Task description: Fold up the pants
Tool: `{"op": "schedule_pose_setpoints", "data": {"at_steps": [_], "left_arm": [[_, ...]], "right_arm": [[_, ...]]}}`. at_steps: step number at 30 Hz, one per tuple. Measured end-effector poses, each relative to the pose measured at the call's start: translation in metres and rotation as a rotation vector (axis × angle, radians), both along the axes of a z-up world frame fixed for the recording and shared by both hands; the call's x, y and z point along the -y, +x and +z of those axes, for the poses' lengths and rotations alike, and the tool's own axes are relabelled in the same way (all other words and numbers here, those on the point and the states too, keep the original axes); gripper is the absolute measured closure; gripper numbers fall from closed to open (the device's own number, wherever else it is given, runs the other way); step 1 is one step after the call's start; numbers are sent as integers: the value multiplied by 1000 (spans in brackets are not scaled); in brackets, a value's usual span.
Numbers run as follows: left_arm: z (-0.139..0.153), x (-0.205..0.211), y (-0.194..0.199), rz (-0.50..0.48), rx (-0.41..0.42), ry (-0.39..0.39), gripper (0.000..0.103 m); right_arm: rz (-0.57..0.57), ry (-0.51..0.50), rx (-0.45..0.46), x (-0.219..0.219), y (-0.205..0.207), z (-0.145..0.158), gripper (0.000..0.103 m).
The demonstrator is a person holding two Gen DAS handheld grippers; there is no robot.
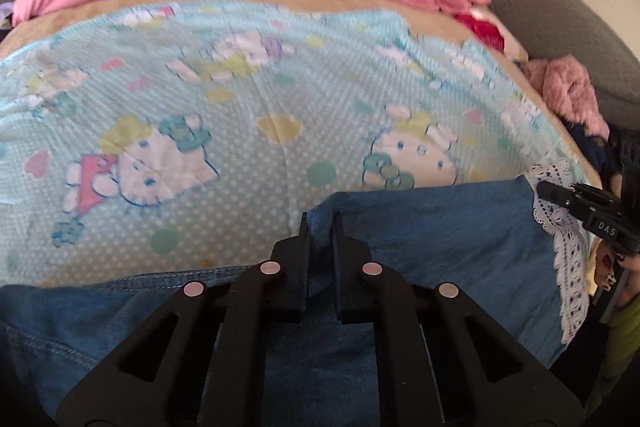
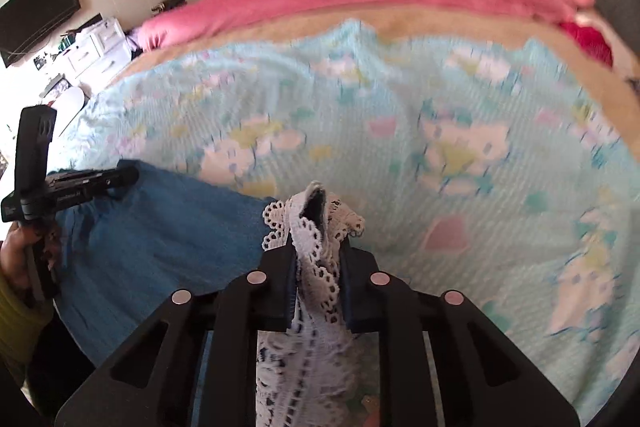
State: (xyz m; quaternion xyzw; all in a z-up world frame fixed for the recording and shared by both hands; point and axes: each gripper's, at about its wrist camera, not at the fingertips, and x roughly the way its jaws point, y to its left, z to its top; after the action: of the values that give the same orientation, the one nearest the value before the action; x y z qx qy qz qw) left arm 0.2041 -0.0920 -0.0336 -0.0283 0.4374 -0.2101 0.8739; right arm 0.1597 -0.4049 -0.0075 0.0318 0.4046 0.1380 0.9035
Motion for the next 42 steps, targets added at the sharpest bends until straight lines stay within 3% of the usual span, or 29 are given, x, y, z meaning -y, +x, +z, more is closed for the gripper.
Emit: {"op": "schedule_pose_setpoints", "data": {"at_steps": [3,6,11,14,15,16,18,20,22,24,28,31,35,38,41,42], "left_arm": [[13,8,1,13,52,31,100],[16,18,12,29,71,71,100],[-6,25,34,68,49,152,100],[-16,18,38,82,26,150,93],[-16,14,38,84,22,136,89],[-15,11,36,90,26,126,87],[-8,2,30,107,39,113,74],[1,-7,22,114,58,95,71],[10,-14,10,122,79,90,62],[19,-23,-9,127,105,87,47],[28,-34,-41,118,119,84,37],[34,-41,-69,98,137,119,20],[34,-53,-101,102,151,166,15],[25,-56,-114,121,150,268,13],[10,-65,-116,154,95,275,10],[3,-68,-115,165,65,270,10]], "right_arm": [[5,-54,48,-2,11,21,88],[-2,-111,29,-4,36,23,87],[-12,-154,-117,-4,71,-17,86],[-39,-125,-135,2,74,-31,79],[-66,-109,-123,8,71,-27,70],[-97,-102,-104,15,66,-23,67],[-134,-69,-62,31,53,-7,66],[-148,-48,-38,40,37,3,66],[-150,11,-20,52,12,15,57],[-152,56,-15,57,-10,20,56],[-134,123,-36,58,-47,20,56],[-103,154,-85,52,-70,10,56],[-90,120,-139,38,-88,-5,56],[-101,98,-177,33,-88,-18,56],[-85,73,-240,24,-84,-32,55],[-78,57,-239,20,-84,-31,65]]}}
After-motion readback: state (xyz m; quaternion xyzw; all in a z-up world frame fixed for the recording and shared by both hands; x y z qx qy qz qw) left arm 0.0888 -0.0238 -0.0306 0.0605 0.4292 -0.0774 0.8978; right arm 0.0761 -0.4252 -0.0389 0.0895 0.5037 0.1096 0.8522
